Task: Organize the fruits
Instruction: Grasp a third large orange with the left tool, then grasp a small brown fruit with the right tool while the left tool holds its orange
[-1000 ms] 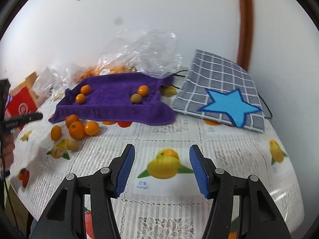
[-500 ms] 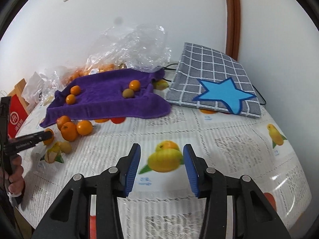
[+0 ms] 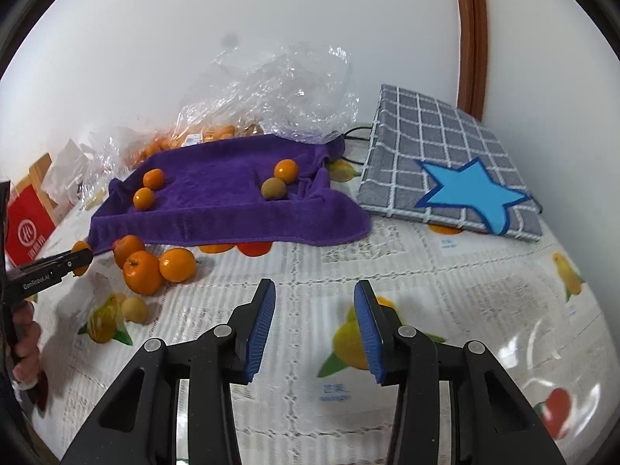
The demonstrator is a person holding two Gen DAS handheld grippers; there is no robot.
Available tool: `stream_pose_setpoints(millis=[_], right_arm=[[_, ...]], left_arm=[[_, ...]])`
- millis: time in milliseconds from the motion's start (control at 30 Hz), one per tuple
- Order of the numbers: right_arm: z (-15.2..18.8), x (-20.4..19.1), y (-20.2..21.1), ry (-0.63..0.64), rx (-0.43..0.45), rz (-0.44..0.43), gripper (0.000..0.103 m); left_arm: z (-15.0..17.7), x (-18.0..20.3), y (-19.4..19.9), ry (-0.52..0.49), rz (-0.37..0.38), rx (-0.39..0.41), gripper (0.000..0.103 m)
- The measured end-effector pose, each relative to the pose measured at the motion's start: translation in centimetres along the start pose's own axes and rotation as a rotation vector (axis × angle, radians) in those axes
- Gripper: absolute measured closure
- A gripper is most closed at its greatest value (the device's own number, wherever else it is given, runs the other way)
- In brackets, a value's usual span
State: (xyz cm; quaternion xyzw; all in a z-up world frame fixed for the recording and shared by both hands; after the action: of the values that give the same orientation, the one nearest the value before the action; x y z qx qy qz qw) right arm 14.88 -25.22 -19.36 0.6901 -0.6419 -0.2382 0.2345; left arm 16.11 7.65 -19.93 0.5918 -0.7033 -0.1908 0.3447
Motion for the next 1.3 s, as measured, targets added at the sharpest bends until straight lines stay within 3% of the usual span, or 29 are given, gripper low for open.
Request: stream_pose_setpoints(millis=[200, 533, 800, 1067, 1133, 1300], right_arm=[[0.0, -1.5, -0.9, 0.033, -0.052, -0.02, 0.064], [0.5, -6.4, -3.0, 0.045, -0.143, -0.213, 0.064], [1.5, -11.3, -2.4, 0.117, -0.139, -0.304, 0.064], [1.9, -14.4, -3.1, 0.197, -0.158, -0.318, 0.064], [2.2, -14.9, -3.4, 0.217, -0.152, -0.302, 0.077], [2.1, -14.5, -2.9, 0.224, -0.126, -0.285, 0.077]], left_arm=[[0.0, -1.6, -0.3, 0.068, 0.048, -0.016, 0.072], [0.1, -2.7, 0.5, 0.105, 0.037, 0.026, 0.072], [-0.2, -3.6, 0.9, 0.137, 0.021, 0.047, 0.072], [-0.2, -3.8, 0.7, 0.145, 0.02, 0.037, 0.072], [-0.1, -3.8, 0.7, 0.142, 0.015, 0.04, 0.072], [-0.2, -3.9, 0.6, 0.148, 0.016, 0.034, 0.072]])
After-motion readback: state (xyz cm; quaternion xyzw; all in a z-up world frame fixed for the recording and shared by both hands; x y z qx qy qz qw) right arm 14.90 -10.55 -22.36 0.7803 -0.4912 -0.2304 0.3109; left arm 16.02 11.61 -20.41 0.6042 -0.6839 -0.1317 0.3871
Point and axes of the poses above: each gripper's, at about its wrist camera, not at the fingertips, and y roughly against the way its jaws point, x to its right, z to its underside, the point moved 4 cm from there along -y, roughly the way its jaws point, and after that the axes turned 5 degrees about z, right-handed, at the moved point
